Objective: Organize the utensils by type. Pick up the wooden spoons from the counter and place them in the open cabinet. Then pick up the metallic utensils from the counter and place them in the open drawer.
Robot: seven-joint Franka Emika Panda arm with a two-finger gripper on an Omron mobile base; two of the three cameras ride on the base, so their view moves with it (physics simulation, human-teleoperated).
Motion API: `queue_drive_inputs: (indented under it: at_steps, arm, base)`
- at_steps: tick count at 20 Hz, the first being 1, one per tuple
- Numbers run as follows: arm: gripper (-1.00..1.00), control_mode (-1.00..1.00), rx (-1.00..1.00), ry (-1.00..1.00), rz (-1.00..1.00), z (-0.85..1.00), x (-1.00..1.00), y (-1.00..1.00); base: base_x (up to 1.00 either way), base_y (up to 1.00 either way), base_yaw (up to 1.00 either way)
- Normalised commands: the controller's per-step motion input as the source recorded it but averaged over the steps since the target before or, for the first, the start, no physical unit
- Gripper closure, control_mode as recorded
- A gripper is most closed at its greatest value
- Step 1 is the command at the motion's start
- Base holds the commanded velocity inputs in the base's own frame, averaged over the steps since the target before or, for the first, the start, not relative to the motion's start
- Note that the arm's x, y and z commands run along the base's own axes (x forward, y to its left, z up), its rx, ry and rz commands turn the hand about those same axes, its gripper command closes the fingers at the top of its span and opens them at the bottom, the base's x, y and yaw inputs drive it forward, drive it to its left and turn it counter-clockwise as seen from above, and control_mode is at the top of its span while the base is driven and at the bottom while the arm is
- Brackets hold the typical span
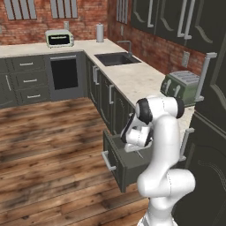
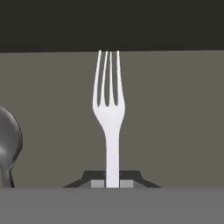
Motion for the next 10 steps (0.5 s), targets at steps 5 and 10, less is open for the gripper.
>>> queue_drive_inputs:
  at_steps: [5,10]
  arm:
    - [-1.00,-1.00,0.00,0.00,0.00,-0.06,0.10,0.05]
    - [-1.00,-1.00,0.00,0.00,0.00,0.01,0.00,0.00]
  base:
    - [0.00,0.00,0.00]
    - [0.00,0.00,0.00]
